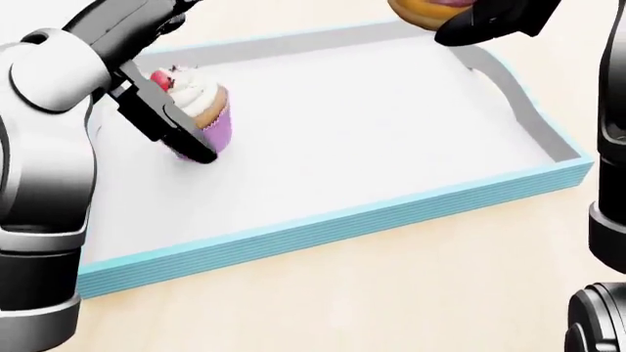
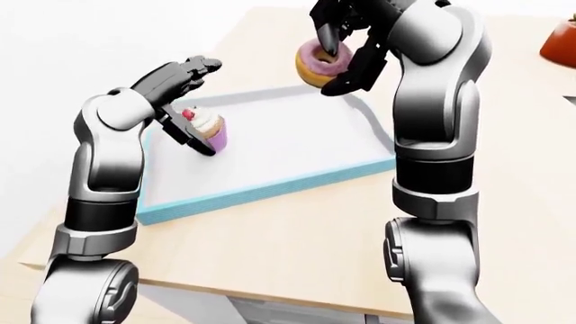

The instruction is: Move the dessert items from the plate to the tray.

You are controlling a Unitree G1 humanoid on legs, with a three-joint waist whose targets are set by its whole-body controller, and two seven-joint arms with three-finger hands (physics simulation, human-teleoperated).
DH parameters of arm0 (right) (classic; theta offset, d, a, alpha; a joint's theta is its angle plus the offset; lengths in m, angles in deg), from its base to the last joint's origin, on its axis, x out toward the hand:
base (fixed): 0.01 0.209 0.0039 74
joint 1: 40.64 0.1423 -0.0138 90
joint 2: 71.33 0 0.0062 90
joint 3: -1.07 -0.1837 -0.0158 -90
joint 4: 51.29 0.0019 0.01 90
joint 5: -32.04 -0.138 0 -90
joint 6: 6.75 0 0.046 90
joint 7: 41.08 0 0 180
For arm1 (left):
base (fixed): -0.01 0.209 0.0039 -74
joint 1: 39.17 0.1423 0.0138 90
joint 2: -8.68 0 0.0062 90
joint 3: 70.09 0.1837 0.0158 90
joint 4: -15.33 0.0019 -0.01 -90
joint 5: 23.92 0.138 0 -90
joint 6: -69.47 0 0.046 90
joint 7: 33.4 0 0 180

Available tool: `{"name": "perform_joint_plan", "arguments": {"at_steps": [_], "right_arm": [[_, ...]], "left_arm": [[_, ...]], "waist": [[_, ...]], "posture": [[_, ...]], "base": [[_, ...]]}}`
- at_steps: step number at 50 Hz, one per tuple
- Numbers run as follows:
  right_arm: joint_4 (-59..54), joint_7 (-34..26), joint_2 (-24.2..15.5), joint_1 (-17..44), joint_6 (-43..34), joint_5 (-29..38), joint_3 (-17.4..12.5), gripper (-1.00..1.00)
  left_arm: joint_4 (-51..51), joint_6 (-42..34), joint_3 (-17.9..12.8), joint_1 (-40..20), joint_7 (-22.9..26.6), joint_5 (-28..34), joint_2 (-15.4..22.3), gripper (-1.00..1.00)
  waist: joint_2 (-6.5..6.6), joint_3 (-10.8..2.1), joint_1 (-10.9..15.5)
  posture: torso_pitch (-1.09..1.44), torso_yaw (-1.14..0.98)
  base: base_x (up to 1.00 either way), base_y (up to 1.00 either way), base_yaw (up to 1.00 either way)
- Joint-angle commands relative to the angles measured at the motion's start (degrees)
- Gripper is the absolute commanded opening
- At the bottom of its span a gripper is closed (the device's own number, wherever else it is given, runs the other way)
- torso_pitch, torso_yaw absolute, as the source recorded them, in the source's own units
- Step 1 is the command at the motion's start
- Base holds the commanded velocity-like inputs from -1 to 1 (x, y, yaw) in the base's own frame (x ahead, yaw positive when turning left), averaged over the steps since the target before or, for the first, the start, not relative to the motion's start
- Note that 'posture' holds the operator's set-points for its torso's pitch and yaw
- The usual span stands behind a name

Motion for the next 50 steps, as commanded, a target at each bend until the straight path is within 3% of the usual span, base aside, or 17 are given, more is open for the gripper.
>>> {"name": "perform_joint_plan", "arguments": {"at_steps": [1, 12, 22, 32, 42, 44, 46, 50], "right_arm": [[1.4, 1.1, -0.7, 2.2, 0.8, 0.1, -0.9, -0.99], [-0.1, 0.3, 1.0, 3.2, 0.4, 1.2, 0.4, -1.0], [-8.0, 0.7, 4.5, 4.1, 1.8, 3.9, 2.2, -0.99], [-19.2, 6.4, 8.3, 6.0, 4.5, 5.1, 3.3, -1.0], [-25.5, 9.3, 9.0, 5.2, 7.6, 5.8, 4.0, -0.98], [-24.9, 8.8, 9.1, 4.9, 7.5, 6.1, 4.1, -0.78], [-24.1, 8.2, 9.2, 4.4, 7.3, 6.5, 4.3, -0.36], [-23.8, 7.4, 9.5, 3.7, 7.3, 7.1, 4.3, -0.17]], "left_arm": [[-3.0, 0.5, -0.6, -1.9, 0.0, 0.3, 0.6, 0.89], [-11.7, -3.7, -1.5, -1.4, 4.5, 0.5, 1.3, 0.91], [-19.1, -7.7, -2.1, -0.3, 8.8, 0.4, 2.9, 1.0], [-19.7, -8.0, -2.3, -0.4, 8.8, 0.0, 3.2, 1.0], [-19.8, -8.1, -2.1, -0.5, 8.7, -0.1, 3.1, 1.0], [-19.8, -8.0, -2.1, -0.5, 8.7, 0.0, 3.1, 1.0], [-19.8, -8.0, -2.2, -0.5, 8.8, -0.1, 3.2, 1.0], [-20.0, -8.2, -2.2, -0.5, 8.9, -0.1, 3.2, 1.0]], "waist": [[-0.04, -1.91, 0.0], [0.12, -1.55, -0.1], [0.35, -1.49, -0.2], [0.69, -1.55, -0.2], [0.61, -1.78, 0.0], [0.61, -1.82, 0.0], [0.59, -1.82, 0.0], [0.61, -1.79, 0.0]], "posture": [[0.0, 0.0], [0.0, 0.0], [0.0, 0.0], [0.0, 0.0], [0.0, 0.0], [0.0, 0.0], [0.0, 0.0], [0.0, 0.0]], "base": [[0.0, 0.0, 0.0], [0.0, 0.0, 0.0], [0.0, 0.0, 0.0], [0.0, 0.0, 0.0], [0.0, 0.0, 0.0], [0.0, 0.0, 0.0], [0.0, 0.0, 0.0], [0.0, 0.0, 0.0]]}}
